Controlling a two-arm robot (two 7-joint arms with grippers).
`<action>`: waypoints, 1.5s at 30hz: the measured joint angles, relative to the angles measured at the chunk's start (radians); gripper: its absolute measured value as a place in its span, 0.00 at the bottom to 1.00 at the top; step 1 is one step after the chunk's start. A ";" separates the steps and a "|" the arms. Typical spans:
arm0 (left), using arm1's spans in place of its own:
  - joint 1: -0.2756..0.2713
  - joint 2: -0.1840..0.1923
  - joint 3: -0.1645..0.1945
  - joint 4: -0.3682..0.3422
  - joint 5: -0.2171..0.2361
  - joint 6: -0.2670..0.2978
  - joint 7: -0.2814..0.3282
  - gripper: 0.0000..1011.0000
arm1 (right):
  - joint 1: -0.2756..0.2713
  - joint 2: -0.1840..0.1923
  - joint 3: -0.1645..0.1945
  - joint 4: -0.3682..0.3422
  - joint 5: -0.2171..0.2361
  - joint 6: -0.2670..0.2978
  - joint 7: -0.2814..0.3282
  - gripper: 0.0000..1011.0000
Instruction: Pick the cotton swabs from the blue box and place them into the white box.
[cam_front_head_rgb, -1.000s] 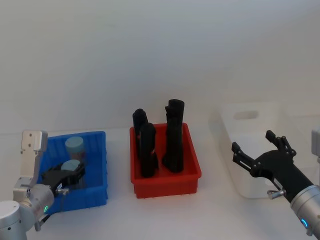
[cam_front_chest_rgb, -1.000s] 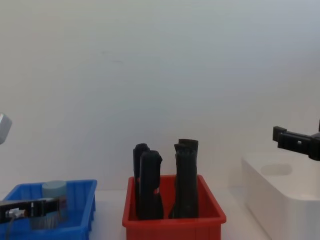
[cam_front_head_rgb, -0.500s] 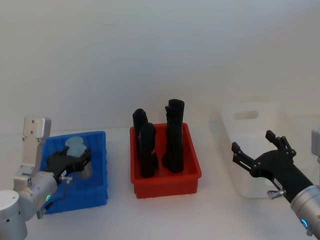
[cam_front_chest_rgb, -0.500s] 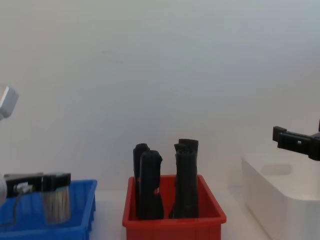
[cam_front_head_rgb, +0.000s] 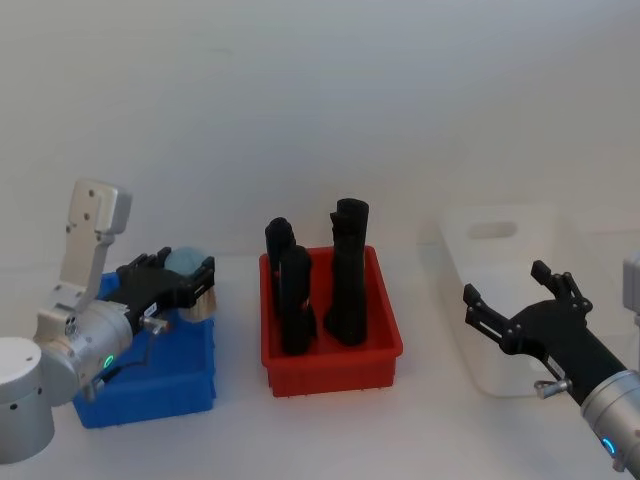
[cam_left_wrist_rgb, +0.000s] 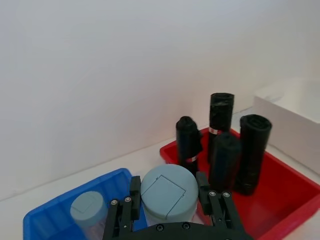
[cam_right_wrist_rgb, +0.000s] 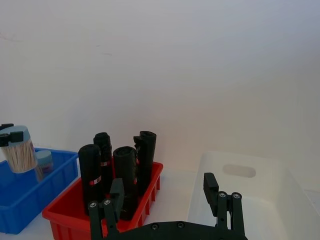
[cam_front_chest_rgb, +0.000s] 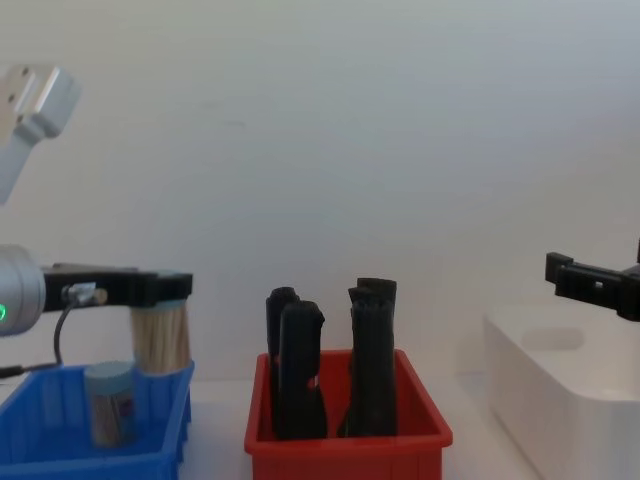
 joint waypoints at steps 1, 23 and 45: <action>0.001 0.001 0.000 -0.010 0.001 0.008 -0.004 0.66 | 0.000 0.000 0.000 0.000 0.000 0.000 0.000 0.99; -0.007 0.015 0.018 -0.233 0.010 0.208 -0.155 0.66 | 0.000 0.000 0.000 0.000 0.000 0.000 0.000 0.99; -0.013 0.013 0.028 -0.300 -0.008 0.259 -0.216 0.66 | 0.000 0.000 0.000 0.000 0.000 0.000 0.000 0.99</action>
